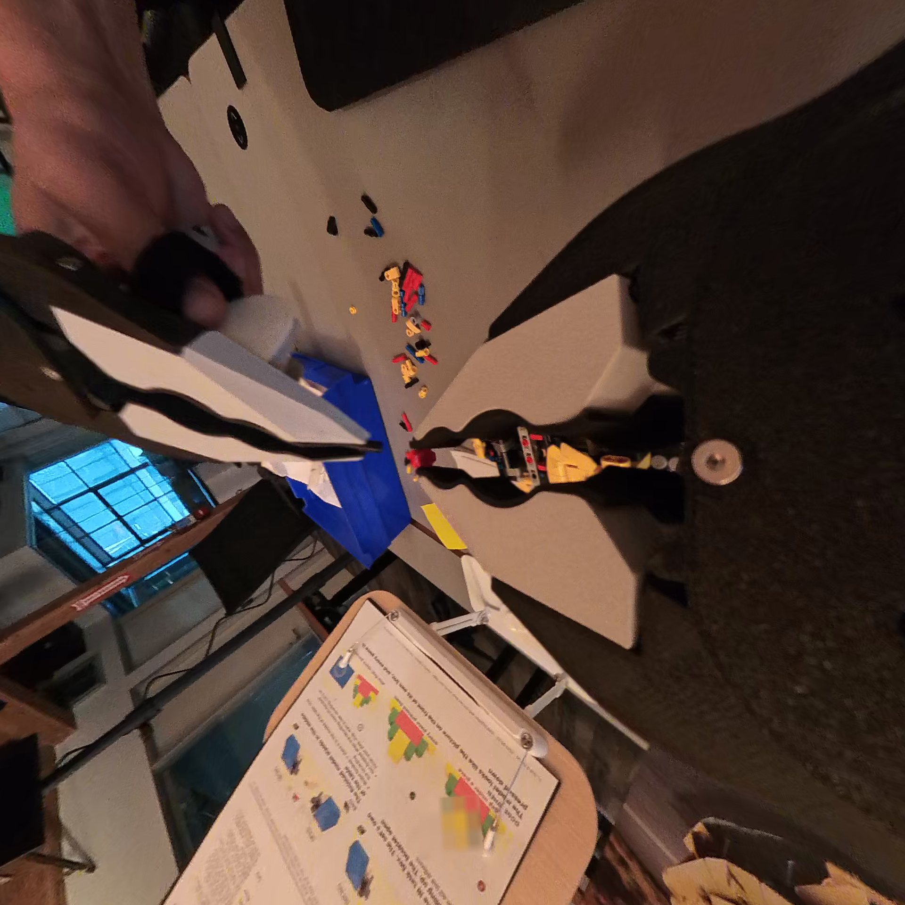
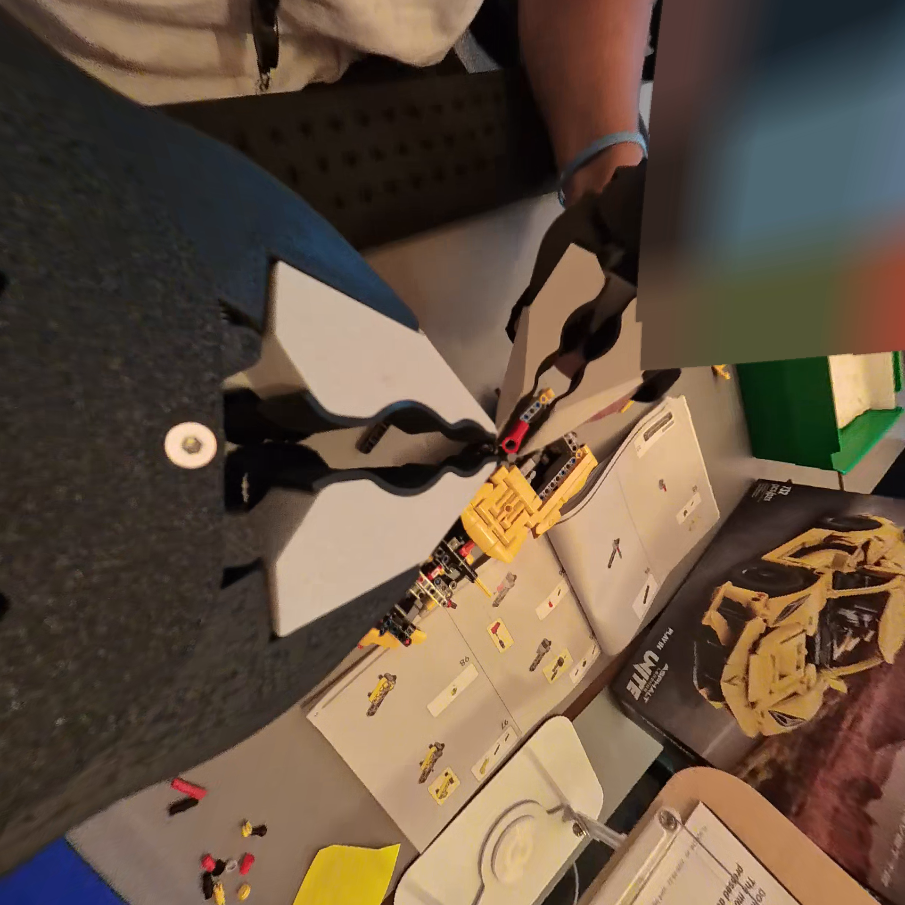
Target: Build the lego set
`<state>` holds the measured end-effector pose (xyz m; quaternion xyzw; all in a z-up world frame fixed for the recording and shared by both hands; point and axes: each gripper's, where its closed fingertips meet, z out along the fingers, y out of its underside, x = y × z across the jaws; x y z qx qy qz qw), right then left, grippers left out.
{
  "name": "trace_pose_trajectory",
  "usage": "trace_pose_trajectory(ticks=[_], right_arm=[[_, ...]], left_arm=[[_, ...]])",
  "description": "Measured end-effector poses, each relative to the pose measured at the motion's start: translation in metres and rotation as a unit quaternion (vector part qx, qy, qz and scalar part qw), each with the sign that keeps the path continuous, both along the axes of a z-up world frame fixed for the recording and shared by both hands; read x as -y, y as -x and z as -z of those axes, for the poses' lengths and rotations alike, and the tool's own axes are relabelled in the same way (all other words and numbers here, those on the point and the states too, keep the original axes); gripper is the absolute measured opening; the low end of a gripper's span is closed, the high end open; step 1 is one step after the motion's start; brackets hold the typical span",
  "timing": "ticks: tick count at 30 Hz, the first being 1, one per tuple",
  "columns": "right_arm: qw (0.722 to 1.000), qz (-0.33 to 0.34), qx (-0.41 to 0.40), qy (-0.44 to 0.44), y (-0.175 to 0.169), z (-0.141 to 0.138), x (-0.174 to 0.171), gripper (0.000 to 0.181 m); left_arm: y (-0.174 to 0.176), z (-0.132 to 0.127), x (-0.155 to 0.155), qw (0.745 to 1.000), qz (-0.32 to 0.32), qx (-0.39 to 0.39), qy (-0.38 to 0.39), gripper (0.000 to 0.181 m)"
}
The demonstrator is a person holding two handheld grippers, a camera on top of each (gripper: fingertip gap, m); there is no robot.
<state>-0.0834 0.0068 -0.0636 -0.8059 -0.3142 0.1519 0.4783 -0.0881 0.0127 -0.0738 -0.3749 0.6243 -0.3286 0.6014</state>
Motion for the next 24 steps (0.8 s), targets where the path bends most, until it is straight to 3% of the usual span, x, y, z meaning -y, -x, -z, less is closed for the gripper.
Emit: trace_pose_trajectory(ticks=[10,17,24], right_arm=[[1.0,-0.013,0.01,0.013,0.008,0.008,-0.001,0.004],[0.998,-0.015,0.063,0.01,0.007,0.014,0.0,0.004],[0.984,-0.02,-0.13,0.122,0.008,0.01,0.004,0.004]], left_arm=[[-0.001,0.001,0.008,0.999,0.002,-0.008,-0.039,0.007],[-0.003,0.007,0.01,0.998,-0.01,-0.026,-0.063,0.006],[-0.004,0.001,0.015,0.995,-0.027,-0.017,-0.098,0.006]])
